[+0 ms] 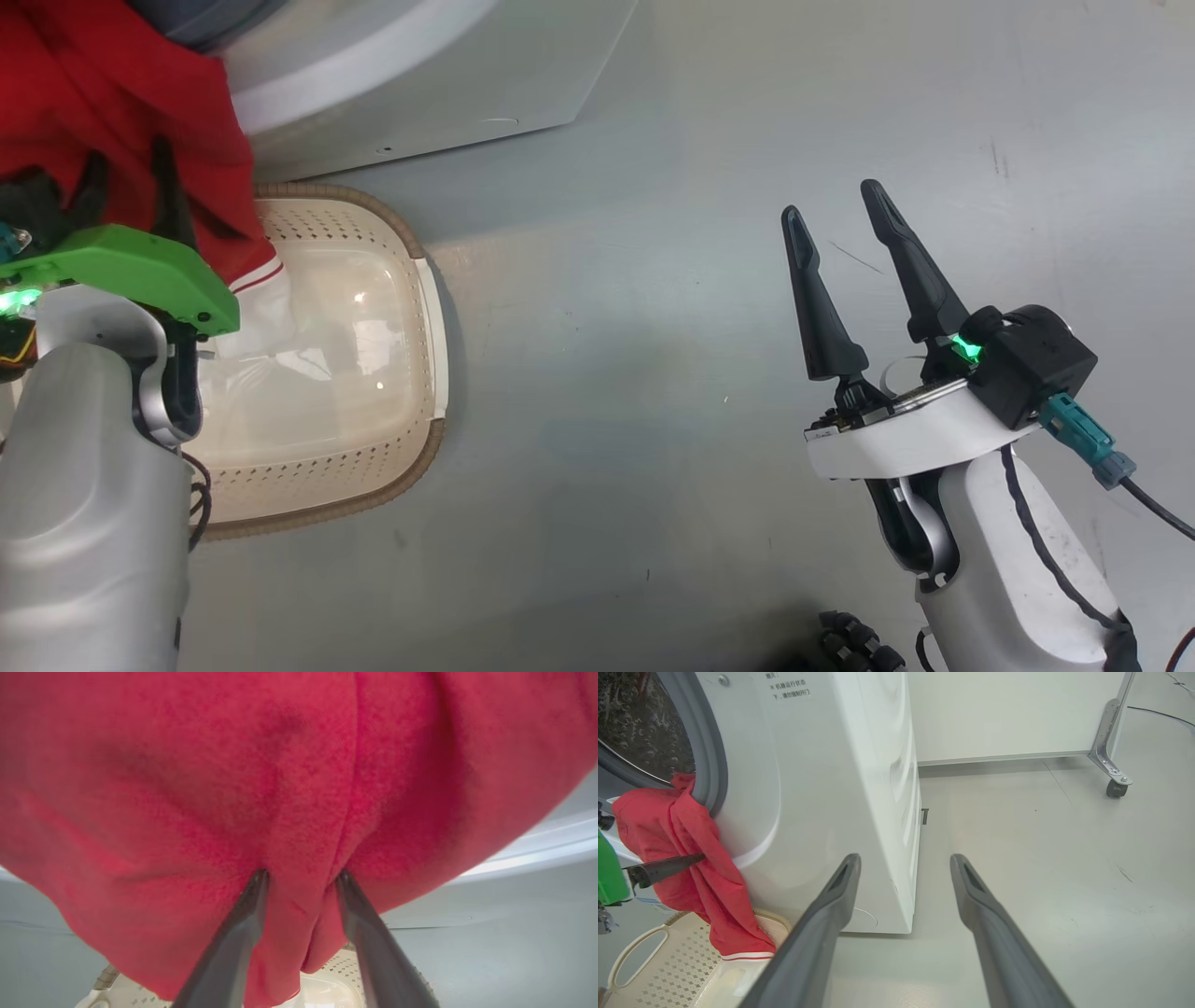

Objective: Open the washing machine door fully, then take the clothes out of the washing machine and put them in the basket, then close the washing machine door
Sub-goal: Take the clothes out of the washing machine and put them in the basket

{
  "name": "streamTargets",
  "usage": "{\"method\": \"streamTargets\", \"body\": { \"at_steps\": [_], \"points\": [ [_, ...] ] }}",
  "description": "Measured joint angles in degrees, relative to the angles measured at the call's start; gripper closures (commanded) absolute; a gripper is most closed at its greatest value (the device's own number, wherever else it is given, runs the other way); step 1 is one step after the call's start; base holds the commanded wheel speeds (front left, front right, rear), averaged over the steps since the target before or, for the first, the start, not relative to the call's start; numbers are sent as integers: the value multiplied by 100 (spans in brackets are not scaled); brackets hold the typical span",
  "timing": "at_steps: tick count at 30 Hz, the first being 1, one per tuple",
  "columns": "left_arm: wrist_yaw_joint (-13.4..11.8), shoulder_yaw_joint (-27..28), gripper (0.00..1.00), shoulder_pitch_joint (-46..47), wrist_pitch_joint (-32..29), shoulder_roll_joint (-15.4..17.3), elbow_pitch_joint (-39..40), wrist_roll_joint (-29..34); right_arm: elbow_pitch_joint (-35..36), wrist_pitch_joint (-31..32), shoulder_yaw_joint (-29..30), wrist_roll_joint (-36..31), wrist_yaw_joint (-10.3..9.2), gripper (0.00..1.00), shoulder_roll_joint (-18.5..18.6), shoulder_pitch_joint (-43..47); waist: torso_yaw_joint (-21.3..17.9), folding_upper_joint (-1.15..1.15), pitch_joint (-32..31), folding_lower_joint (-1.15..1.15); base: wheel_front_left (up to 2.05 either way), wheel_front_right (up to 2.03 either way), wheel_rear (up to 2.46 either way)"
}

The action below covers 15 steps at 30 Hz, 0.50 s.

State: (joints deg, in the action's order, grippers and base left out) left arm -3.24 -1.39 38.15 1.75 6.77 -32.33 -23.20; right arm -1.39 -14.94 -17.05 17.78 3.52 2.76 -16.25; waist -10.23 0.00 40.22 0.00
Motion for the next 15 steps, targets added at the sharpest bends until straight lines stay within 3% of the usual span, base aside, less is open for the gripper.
{"method": "streamTargets", "body": {
  "at_steps": [1, 2, 15],
  "points": [
    [1, 0, 84, 41, 2, 4, -53, 0, -9, 0, -4, 16, -13, 0, 0, -1, -4, 0, -4, 0, 0, 0, 0],
    [1, 0, 100, 75, 10, 11, -90, 0, -23, 0, -5, 27, -13, 0, 0, -2, -8, 0, -8, 0, 0, 0, 0],
    [127, -69, 100, 174, 275, -104, -610, -22, -122, 0, 44, 24, -66, 0, 1, -7, 76, 0, -144, 0, 0, 0, 0]
  ]
}}
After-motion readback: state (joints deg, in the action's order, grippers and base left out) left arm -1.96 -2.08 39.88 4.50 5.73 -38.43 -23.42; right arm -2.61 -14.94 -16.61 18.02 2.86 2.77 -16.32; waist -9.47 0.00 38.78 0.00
